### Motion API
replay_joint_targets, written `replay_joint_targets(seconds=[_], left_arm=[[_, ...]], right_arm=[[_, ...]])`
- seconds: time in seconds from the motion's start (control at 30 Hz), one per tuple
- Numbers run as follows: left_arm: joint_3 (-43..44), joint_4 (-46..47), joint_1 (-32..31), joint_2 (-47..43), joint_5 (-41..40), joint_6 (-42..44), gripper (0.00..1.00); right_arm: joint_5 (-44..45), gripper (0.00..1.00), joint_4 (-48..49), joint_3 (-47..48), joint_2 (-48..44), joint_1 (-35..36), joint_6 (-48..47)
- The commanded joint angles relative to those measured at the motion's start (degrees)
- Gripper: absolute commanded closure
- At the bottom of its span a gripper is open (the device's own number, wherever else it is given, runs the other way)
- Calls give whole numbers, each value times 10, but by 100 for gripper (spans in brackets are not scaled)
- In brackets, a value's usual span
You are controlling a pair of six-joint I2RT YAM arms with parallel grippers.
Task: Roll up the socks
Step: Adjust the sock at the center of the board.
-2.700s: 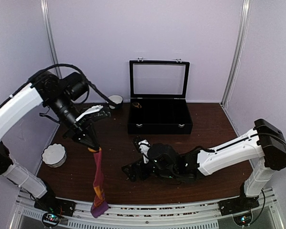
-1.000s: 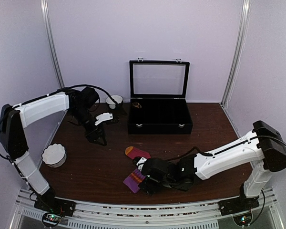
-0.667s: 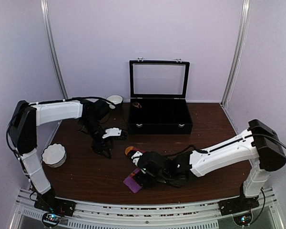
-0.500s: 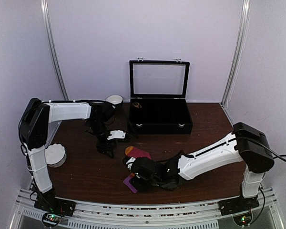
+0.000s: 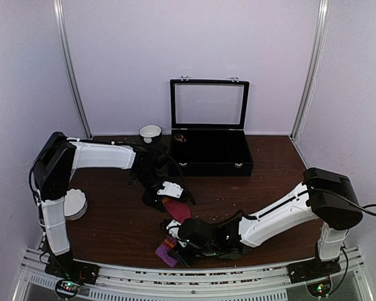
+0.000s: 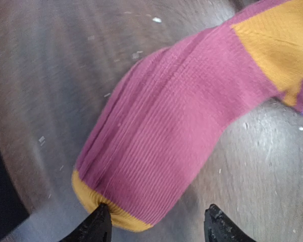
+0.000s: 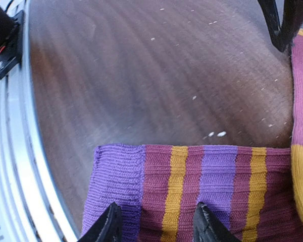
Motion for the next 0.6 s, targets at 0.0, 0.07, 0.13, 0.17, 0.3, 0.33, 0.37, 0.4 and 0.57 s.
replay_joint_targets(seconds=[0.0,0.07,0.13,0.17,0.3,0.33,0.37,0.4,0.57], left_arm=[[-16,26,-5,16,-47,33,36],[-26,28,-5,16,-63,42,37],[-37,34,-6,16,-81,50,38],[-43,42,-6,16,-91,50,39],[-39,91,-6,15,-106,12,62],[-31,94,-7,16,-96,-4,65],[-23,94,-7,16,-82,-21,66],[-16,90,-8,17,-65,-26,66],[17,30,-27,41,-29,-27,66]], right_arm=[[-59,53,-5,-51,-9,8,21],[-60,53,-4,-63,-16,7,20],[-58,54,-5,-75,-23,7,20],[-57,54,-4,-81,-27,8,20],[-60,55,0,-93,-31,8,22],[-61,55,0,-96,-32,8,21],[-61,56,0,-98,-33,7,21],[-61,56,0,-99,-34,8,21],[-60,58,-5,-104,-36,7,18]])
